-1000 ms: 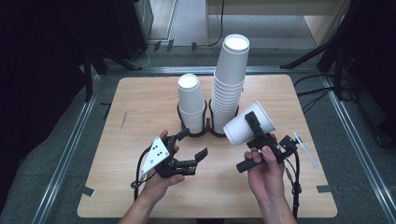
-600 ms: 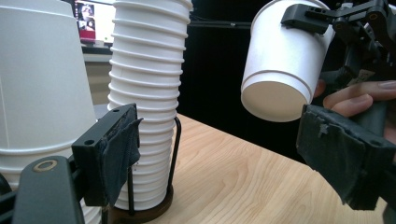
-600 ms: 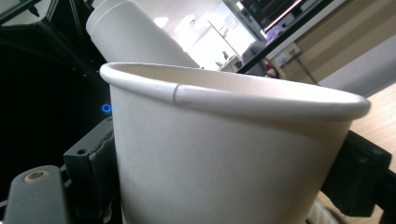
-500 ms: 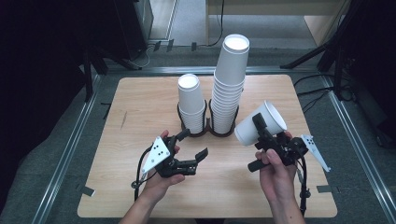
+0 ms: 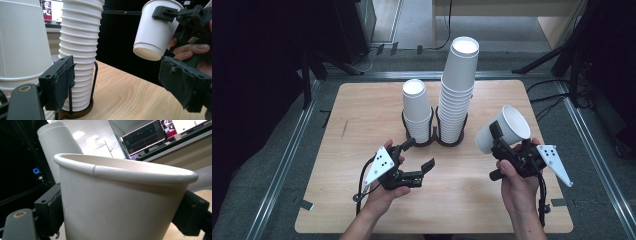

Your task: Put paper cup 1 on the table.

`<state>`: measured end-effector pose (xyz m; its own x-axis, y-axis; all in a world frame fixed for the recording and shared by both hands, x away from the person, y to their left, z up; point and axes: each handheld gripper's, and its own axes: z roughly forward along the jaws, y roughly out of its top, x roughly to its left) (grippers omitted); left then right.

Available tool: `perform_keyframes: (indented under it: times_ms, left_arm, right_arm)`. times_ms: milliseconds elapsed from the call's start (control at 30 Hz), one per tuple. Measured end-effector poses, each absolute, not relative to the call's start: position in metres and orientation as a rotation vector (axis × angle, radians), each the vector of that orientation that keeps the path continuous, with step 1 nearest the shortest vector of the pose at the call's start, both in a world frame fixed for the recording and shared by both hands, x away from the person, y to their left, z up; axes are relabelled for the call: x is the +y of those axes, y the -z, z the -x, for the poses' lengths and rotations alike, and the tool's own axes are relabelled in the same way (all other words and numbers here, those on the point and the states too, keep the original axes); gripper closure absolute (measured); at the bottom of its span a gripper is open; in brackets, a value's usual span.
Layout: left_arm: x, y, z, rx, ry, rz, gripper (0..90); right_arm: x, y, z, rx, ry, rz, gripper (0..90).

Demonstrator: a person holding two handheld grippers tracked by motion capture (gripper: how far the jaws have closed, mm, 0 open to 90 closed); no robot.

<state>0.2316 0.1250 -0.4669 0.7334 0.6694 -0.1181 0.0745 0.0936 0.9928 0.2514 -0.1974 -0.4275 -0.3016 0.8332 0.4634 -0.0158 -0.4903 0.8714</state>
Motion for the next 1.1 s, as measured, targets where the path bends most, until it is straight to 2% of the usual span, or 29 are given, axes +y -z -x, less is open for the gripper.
perform_keyframes:
  times_ms: [600,1100]
  left_arm:
    - [0.128,0.465,-0.232,0.666,-0.492,-1.416,13.5]
    - [0.133,0.466,-0.237,0.695,-0.5,-1.41,13.6]
  right_arm:
    - [-0.191,0.442,-0.266,1.237,-1.554,-1.246,13.3]
    - [-0.195,0.462,-0.315,1.319,-1.382,-1.182,13.1]
